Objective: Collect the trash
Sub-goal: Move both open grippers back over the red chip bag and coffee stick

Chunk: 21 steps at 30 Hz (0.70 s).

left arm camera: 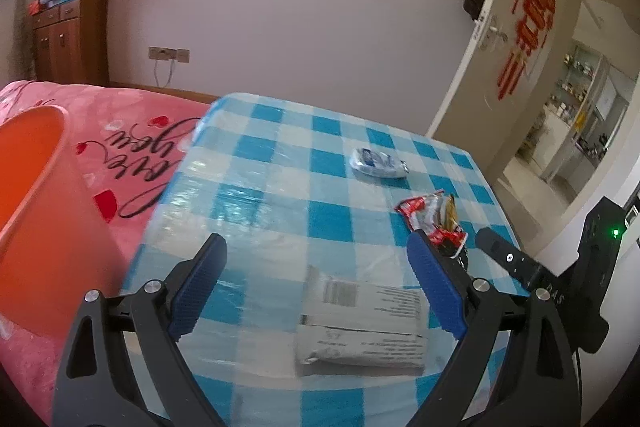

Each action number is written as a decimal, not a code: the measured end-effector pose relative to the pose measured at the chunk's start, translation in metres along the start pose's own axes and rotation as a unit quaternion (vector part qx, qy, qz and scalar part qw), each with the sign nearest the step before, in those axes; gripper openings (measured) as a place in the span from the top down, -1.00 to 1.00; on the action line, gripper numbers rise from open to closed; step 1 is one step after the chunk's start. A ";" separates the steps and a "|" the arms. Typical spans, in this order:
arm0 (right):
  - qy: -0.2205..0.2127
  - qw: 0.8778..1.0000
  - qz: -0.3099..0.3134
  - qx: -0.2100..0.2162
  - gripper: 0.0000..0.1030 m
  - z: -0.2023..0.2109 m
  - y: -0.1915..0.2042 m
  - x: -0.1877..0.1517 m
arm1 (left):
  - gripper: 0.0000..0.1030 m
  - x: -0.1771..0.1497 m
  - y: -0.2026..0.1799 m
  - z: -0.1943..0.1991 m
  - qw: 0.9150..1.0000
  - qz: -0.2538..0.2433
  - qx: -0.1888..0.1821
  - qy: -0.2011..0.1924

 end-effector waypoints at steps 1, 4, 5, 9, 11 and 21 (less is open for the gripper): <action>-0.002 1.000 -0.007 -0.005 -0.82 0.001 -0.009 0.002 | -0.79 -0.001 -0.006 -0.006 1.000 -0.005 -0.003 0.005; -0.004 1.000 -0.023 -0.015 -0.82 0.002 -0.028 0.006 | -0.79 -0.001 -0.020 -0.018 1.000 -0.015 -0.010 0.015; -0.004 0.999 -0.027 -0.019 -0.82 0.002 -0.033 0.006 | -0.79 -0.001 -0.024 -0.022 1.000 -0.017 -0.013 0.018; -0.007 0.998 -0.044 -0.034 -0.82 0.004 -0.055 0.010 | -0.79 -0.004 -0.041 -0.039 0.999 -0.027 -0.024 0.034; -0.009 0.998 -0.053 -0.038 -0.82 0.004 -0.066 0.012 | -0.78 -0.005 -0.050 -0.048 0.998 -0.034 -0.030 0.041; -0.010 0.995 -0.083 -0.049 -0.82 0.005 -0.099 0.016 | -0.79 -0.010 -0.089 -0.095 0.994 -0.047 -0.059 0.080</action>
Point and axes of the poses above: each gripper's, at about its wrist camera, not at the fingertips, and z roughly against the way its jaws point, y to its left, x to its top, the point moved 2 cm from there along -z, roughly the way its jaws point
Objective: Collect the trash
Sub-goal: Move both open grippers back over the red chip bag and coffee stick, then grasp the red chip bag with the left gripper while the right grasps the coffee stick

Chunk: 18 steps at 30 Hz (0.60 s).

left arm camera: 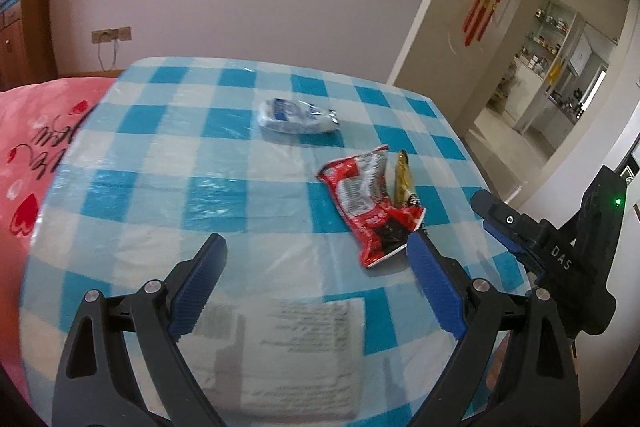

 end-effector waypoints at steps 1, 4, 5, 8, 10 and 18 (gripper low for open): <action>0.000 1.000 -0.002 0.000 -0.82 0.000 -0.003 0.001 | -0.78 0.001 -0.003 -0.006 1.000 -0.001 -0.003 0.004; 0.001 1.000 -0.008 0.000 -0.82 -0.002 -0.009 0.004 | -0.78 0.005 -0.009 -0.022 1.000 0.003 -0.012 0.015; 0.001 1.000 -0.010 0.000 -0.82 -0.003 -0.011 0.005 | -0.78 0.007 -0.011 -0.027 1.000 0.005 -0.015 0.019; 0.000 1.000 -0.016 0.000 -0.81 -0.003 -0.017 0.008 | -0.78 0.013 -0.020 -0.045 0.999 0.006 -0.023 0.032; -0.001 1.000 -0.020 0.001 -0.81 -0.003 -0.021 0.010 | -0.78 0.017 -0.026 -0.057 0.999 0.009 -0.030 0.039; 0.005 1.000 -0.027 0.013 -0.81 -0.007 -0.030 0.015 | -0.77 0.028 -0.038 -0.094 0.997 0.025 -0.034 0.068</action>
Point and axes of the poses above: each gripper's, at about its wrist camera, not at the fingertips, and z roughly against the way its jaws point, y to its left, x to its top, the point moved 2 cm from there along -z, roughly the way its jaws point
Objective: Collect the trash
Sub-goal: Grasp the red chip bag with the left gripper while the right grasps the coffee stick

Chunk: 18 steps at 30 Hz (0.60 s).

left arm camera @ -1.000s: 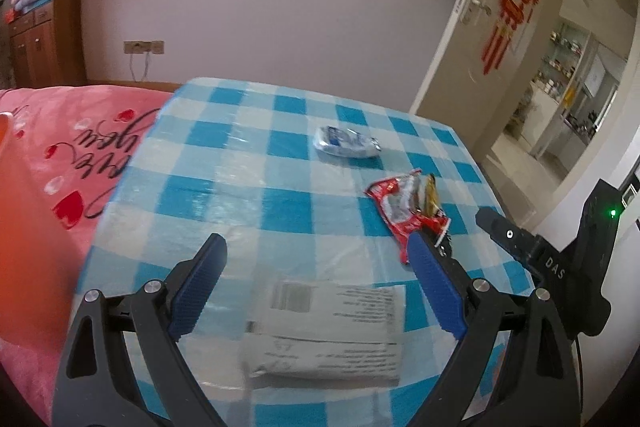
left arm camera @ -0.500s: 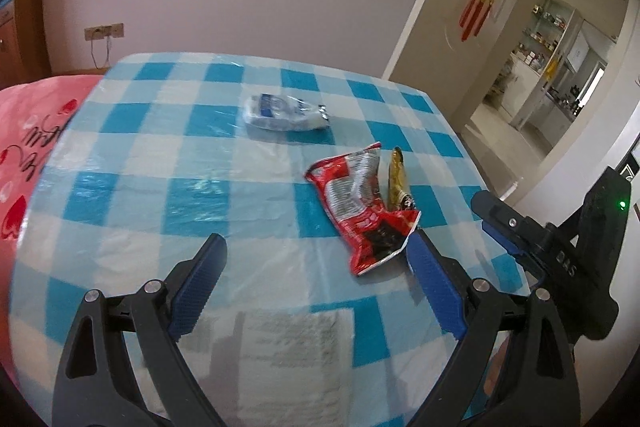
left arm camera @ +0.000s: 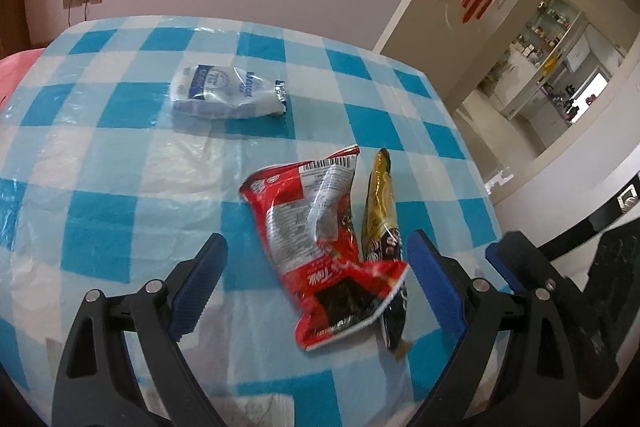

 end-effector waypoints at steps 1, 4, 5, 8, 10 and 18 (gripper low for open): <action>0.002 1.000 0.000 0.002 -0.81 -0.001 0.000 0.000 | -0.75 0.001 -0.002 -0.004 1.000 0.000 0.000 0.003; 0.006 1.000 0.000 0.005 -0.81 -0.003 -0.001 0.001 | -0.54 0.002 -0.008 -0.016 1.000 -0.009 0.008 0.013; 0.007 1.000 0.000 0.006 -0.82 -0.004 -0.002 0.001 | -0.50 0.003 -0.007 -0.019 1.000 -0.010 0.011 0.016; 0.009 1.000 0.002 0.008 -0.81 -0.007 -0.002 0.001 | -0.45 0.004 -0.010 -0.024 0.999 -0.021 0.027 0.013; 0.011 1.000 0.004 0.008 -0.81 -0.008 -0.001 0.001 | -0.41 0.004 -0.012 -0.026 0.999 -0.032 0.041 0.011; 0.019 1.000 0.010 0.007 -0.81 -0.013 0.001 -0.002 | -0.34 0.010 -0.023 -0.039 0.992 -0.085 0.090 0.009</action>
Point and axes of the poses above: each gripper's, at about its wrist camera, not at the fingertips, and z roughly against the way its jaws point, y to its left, x to its top, the point moved 2 cm from there along -z, roughly the way its jaws point
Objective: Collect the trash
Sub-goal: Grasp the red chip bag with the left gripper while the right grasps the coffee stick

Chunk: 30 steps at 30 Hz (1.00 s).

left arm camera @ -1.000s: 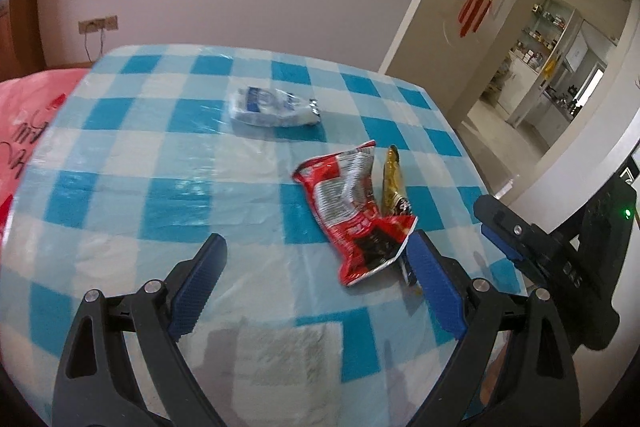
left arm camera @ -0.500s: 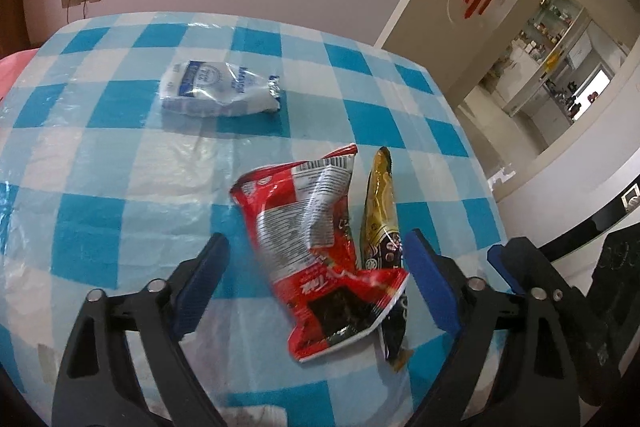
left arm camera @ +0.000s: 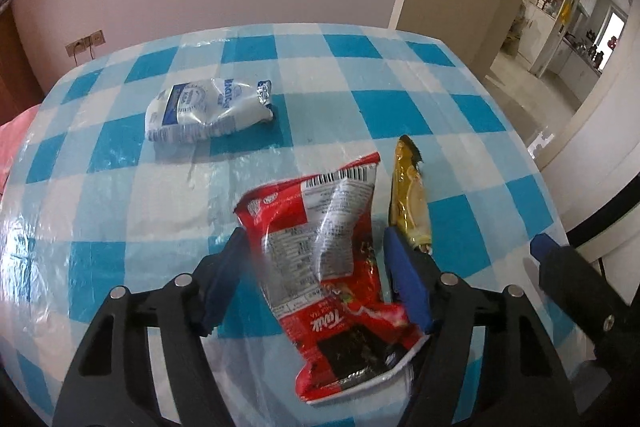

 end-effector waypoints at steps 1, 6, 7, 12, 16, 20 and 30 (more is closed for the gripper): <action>0.001 1.000 0.000 0.001 -0.81 0.000 0.000 0.000 | -0.31 0.000 0.000 -0.001 1.000 -0.004 0.004 0.001; 0.008 1.000 0.005 0.000 -0.81 -0.003 0.002 -0.002 | -0.14 -0.003 -0.002 0.000 0.999 -0.029 0.025 -0.004; 0.010 1.000 0.008 0.000 -0.81 -0.004 0.003 -0.002 | -0.13 -0.003 -0.001 0.000 0.999 -0.029 0.024 -0.004; 0.027 0.999 0.035 -0.007 -0.81 -0.012 0.013 -0.006 | 0.01 -0.004 0.007 0.005 1.000 -0.012 0.019 -0.006; 0.034 0.998 0.054 -0.016 -0.81 -0.017 0.020 -0.009 | 0.09 -0.006 0.019 0.011 1.000 0.014 0.005 -0.007; 0.040 0.996 0.080 -0.029 -0.57 -0.023 0.030 -0.012 | 0.11 -0.010 0.032 0.015 0.999 0.040 -0.011 -0.007; 0.056 0.989 0.131 -0.049 -0.12 -0.043 0.053 -0.018 | 0.13 -0.019 0.060 0.041 0.995 0.085 -0.040 -0.029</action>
Point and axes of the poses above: each gripper's, at about its wrist camera, not at the fingertips, and z roughly against the way its jaws point, y to its left, x to its top, the point moved 2 cm from there along -z, roughly the way its jaws point
